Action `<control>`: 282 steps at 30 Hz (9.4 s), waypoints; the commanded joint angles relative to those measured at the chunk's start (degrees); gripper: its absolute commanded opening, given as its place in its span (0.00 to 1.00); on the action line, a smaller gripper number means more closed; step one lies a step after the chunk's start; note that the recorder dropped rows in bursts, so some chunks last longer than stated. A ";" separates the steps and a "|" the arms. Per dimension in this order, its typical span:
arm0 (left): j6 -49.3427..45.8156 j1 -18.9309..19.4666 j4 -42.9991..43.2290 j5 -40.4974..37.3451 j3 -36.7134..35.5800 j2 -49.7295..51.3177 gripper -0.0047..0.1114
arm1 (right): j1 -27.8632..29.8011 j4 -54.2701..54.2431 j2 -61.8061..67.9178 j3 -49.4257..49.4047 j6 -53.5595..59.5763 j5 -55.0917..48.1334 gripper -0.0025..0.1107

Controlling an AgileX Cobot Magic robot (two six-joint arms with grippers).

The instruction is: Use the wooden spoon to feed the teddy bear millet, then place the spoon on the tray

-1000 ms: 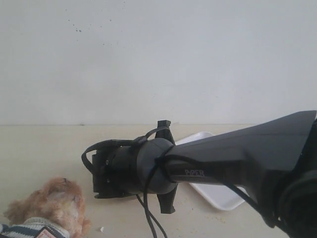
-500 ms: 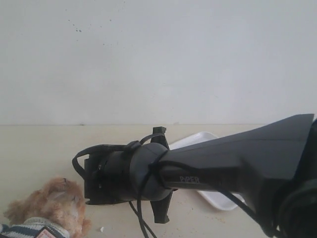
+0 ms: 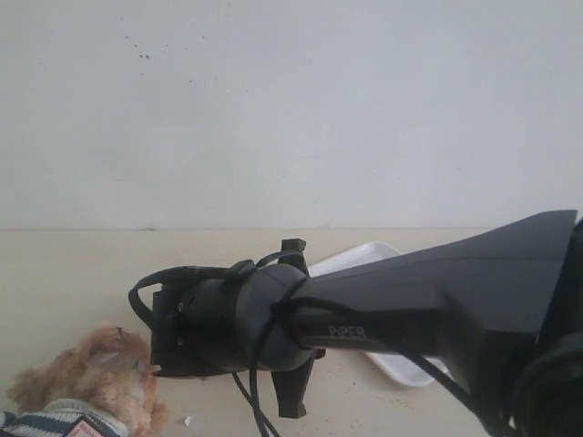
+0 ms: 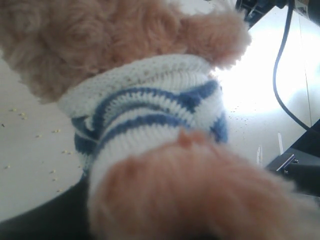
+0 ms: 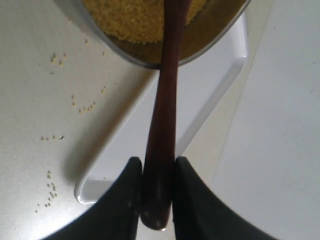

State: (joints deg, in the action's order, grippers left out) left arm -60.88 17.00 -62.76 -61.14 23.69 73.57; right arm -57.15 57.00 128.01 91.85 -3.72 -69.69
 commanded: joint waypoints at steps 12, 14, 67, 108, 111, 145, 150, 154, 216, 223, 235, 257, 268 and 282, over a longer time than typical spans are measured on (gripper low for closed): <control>-0.26 0.05 -1.03 -1.23 -0.11 0.06 0.07 | 0.58 -5.96 -2.22 0.25 -0.23 -0.28 0.02; -0.26 0.05 -1.03 -1.23 -0.11 0.06 0.07 | 0.68 -6.68 -2.23 0.25 0.35 -0.28 0.02; -0.26 0.05 -1.03 -1.23 -0.11 0.06 0.07 | 8.91 -32.68 -5.78 11.43 4.28 -0.28 0.02; -0.26 0.05 -1.03 -1.23 -0.11 0.06 0.07 | 15.43 -65.71 -31.64 -20.86 21.94 -0.28 0.02; -0.26 0.05 -1.03 -1.23 -0.11 0.06 0.07 | 15.43 -64.03 -31.91 -21.16 24.03 -0.28 0.02; -0.26 0.05 -1.03 -1.23 -0.11 0.06 0.07 | 12.01 -66.53 -32.04 -21.16 23.80 -0.28 0.02; -0.26 0.05 -1.03 -1.23 -0.11 0.06 0.07 | 8.69 -65.24 -32.04 -20.94 23.80 -0.28 0.02; -0.26 0.05 -1.03 -1.23 -0.11 0.06 0.07 | 7.35 -64.44 -32.04 -20.80 23.80 -0.28 0.02; -0.26 0.05 -0.82 -1.23 -0.11 0.06 0.07 | -9.80 -29.09 -23.30 -6.03 10.52 4.83 0.02; -0.26 0.05 -0.82 -1.23 -0.11 0.06 0.07 | -11.02 -25.36 -23.30 -6.03 8.99 3.72 0.02; -0.26 0.05 -0.82 -1.23 -0.11 0.06 0.07 | -12.11 -21.82 -23.30 -9.05 6.04 4.16 0.02; -0.26 0.05 -0.82 -1.23 -0.11 0.06 0.07 | -17.24 -9.71 -20.04 -9.18 -1.29 -0.07 0.02; -0.26 0.05 -0.82 -1.23 -0.11 0.06 0.07 | -18.77 -8.85 -19.78 -9.18 -2.84 -0.28 0.02; -0.26 0.05 -0.82 -1.23 -0.11 0.06 0.07 | -19.49 -4.63 -19.91 -10.70 -6.41 -0.28 0.02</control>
State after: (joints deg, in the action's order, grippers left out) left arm -60.88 17.00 -62.65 -61.14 23.69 73.57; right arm -76.54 51.60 108.53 81.48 -9.16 -69.82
